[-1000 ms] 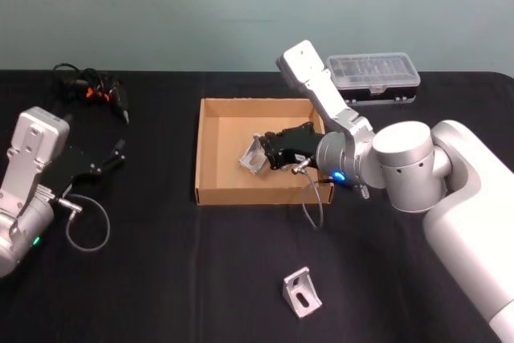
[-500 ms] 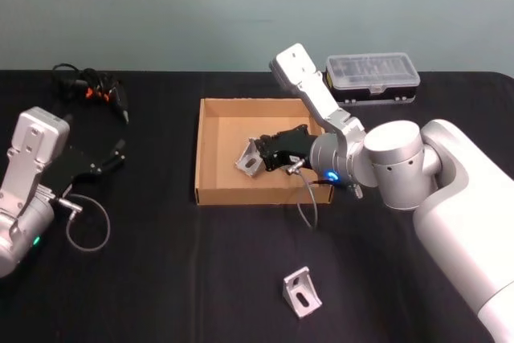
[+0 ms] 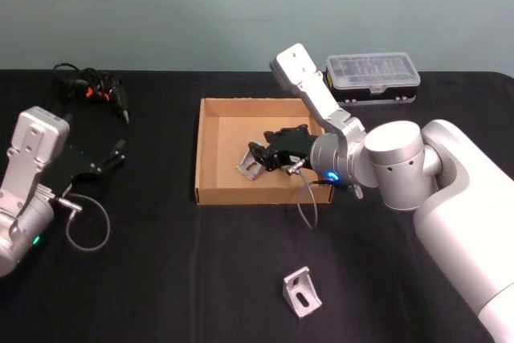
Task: Use one hand to pick up the angle iron from the table and place it into the box.
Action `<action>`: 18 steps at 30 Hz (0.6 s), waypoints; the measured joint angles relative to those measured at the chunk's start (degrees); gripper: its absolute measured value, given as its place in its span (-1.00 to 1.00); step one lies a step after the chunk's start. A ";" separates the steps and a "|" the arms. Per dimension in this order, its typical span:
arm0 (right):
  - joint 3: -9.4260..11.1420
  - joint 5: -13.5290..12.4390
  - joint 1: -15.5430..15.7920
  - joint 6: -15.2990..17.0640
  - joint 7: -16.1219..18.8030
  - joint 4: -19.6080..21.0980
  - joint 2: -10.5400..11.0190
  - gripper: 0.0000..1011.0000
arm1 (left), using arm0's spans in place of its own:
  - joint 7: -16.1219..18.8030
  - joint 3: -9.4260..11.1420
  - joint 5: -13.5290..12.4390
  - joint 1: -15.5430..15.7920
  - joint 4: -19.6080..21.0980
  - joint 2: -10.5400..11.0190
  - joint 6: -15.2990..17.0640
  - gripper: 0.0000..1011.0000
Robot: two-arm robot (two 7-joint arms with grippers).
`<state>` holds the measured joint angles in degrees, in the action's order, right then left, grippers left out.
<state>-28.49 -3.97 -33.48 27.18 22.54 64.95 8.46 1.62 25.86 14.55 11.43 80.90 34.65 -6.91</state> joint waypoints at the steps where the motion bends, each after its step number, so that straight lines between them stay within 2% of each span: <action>1: 0.00 0.00 0.00 0.00 -0.01 0.01 0.00 -0.27 | 0.00 0.00 0.00 0.00 0.00 0.00 0.00 1.00; 8: 0.00 0.00 0.04 0.03 -0.06 0.07 0.04 0.22 | 0.00 0.00 0.00 0.00 0.00 0.00 0.00 1.00; 13: 0.00 0.00 0.06 0.06 -0.10 0.10 0.06 0.45 | 0.00 0.00 0.00 0.00 0.00 0.00 0.00 1.00; 18: 0.03 0.00 0.24 0.14 -0.04 0.49 0.21 0.81 | 0.00 0.00 0.00 0.00 0.00 0.00 0.00 1.00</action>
<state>-28.46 -3.97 -33.24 27.32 22.50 65.45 8.66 1.62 25.86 14.55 11.43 80.90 34.65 -6.91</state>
